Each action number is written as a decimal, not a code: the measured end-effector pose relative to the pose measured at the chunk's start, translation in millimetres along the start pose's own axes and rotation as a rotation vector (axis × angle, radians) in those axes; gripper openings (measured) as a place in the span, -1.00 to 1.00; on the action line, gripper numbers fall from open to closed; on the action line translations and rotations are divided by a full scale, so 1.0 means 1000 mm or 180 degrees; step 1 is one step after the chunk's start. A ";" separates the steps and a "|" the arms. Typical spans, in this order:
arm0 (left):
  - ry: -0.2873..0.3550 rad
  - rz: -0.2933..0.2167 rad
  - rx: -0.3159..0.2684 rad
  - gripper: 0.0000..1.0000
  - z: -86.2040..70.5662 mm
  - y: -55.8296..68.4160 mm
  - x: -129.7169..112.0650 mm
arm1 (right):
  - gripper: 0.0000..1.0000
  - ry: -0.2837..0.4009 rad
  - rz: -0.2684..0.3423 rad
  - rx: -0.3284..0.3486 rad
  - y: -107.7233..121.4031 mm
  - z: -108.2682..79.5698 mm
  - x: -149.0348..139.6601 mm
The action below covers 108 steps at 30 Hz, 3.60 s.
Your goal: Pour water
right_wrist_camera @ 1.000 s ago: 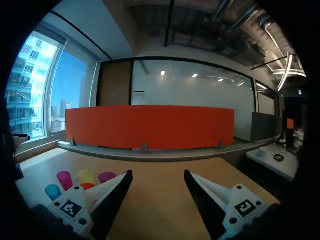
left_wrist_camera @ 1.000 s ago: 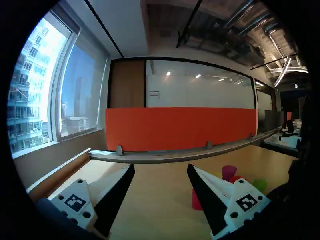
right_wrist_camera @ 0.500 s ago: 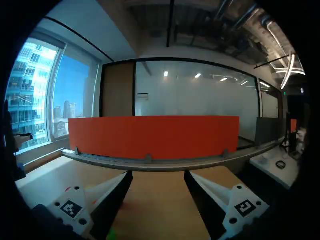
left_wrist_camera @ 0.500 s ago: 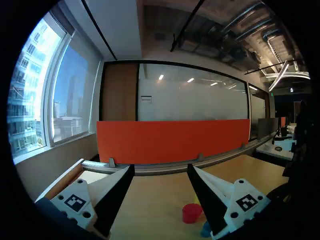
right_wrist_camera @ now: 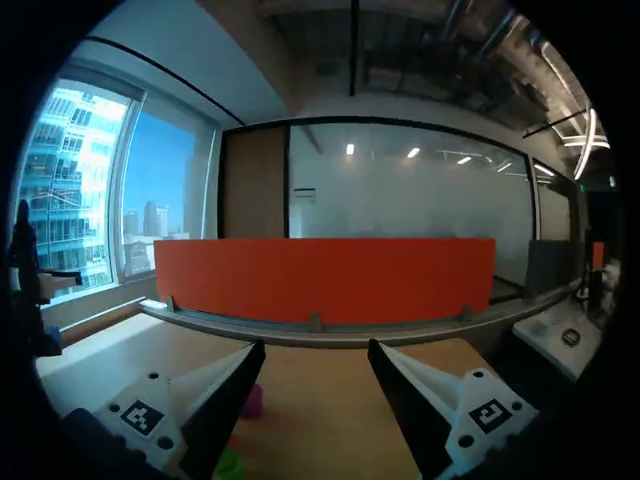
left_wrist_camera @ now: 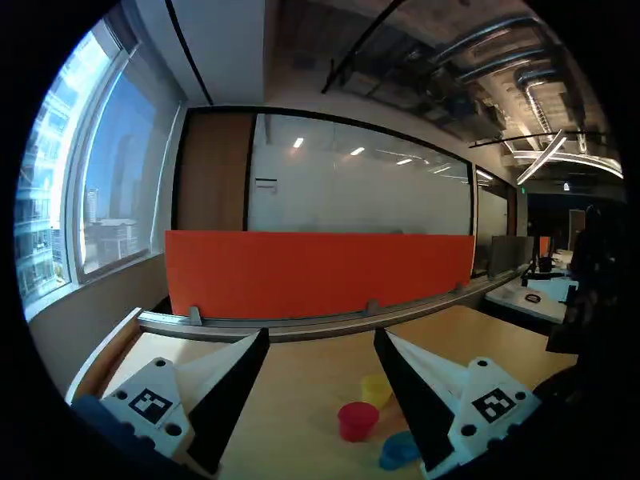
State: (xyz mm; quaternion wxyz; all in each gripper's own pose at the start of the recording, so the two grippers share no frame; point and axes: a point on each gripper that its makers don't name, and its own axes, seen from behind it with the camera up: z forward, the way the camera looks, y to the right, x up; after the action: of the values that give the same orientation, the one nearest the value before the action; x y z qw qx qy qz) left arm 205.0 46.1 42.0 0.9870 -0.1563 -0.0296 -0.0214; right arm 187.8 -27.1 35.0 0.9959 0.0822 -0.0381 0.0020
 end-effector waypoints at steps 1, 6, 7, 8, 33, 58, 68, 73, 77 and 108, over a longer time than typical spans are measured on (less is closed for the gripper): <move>-0.0004 -0.0005 -0.0040 0.95 0.000 0.002 0.000 | 0.99 0.0001 -0.0001 0.0043 -0.002 0.000 0.000; -0.0017 0.0070 -0.0271 0.95 0.001 0.014 0.000 | 0.99 0.0029 -0.0013 0.0339 -0.018 0.000 0.003; -0.0026 0.0094 -0.0309 0.95 0.001 0.016 -0.001 | 0.99 0.0042 -0.0019 0.0413 -0.023 -0.002 0.005; -0.0034 0.0119 -0.0346 0.95 0.002 0.019 -0.001 | 0.99 0.0054 -0.0025 0.0487 -0.028 -0.003 0.007; -0.0267 0.0197 -0.0997 0.95 0.001 0.054 -0.018 | 0.99 -0.0046 -0.0158 0.1516 -0.097 -0.020 0.010; -0.0606 0.0284 -0.1228 0.95 -0.003 0.055 -0.073 | 0.99 -0.0521 -0.0469 0.1738 -0.102 -0.029 -0.055; -0.0680 0.0415 -0.1297 0.95 -0.002 0.059 -0.099 | 0.99 -0.0661 -0.0535 0.1740 -0.098 -0.032 -0.083; -0.0753 0.0395 -0.1362 0.95 -0.002 0.065 -0.114 | 0.99 -0.0753 -0.0572 0.1743 -0.098 -0.031 -0.099; -0.0836 0.0405 -0.1406 0.95 -0.002 0.069 -0.130 | 0.99 -0.0815 -0.0606 0.1757 -0.100 -0.031 -0.113; -0.1241 0.0634 -0.1637 0.95 -0.007 0.091 -0.220 | 0.99 -0.1197 -0.0671 0.1805 -0.106 -0.031 -0.208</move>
State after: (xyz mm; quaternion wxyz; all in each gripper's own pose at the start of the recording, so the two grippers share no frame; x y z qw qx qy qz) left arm -9.3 137.3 -6.6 0.8883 -0.4035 -0.1961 0.0987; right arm -15.8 -126.4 -28.9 0.9038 0.3577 -0.2100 -0.1055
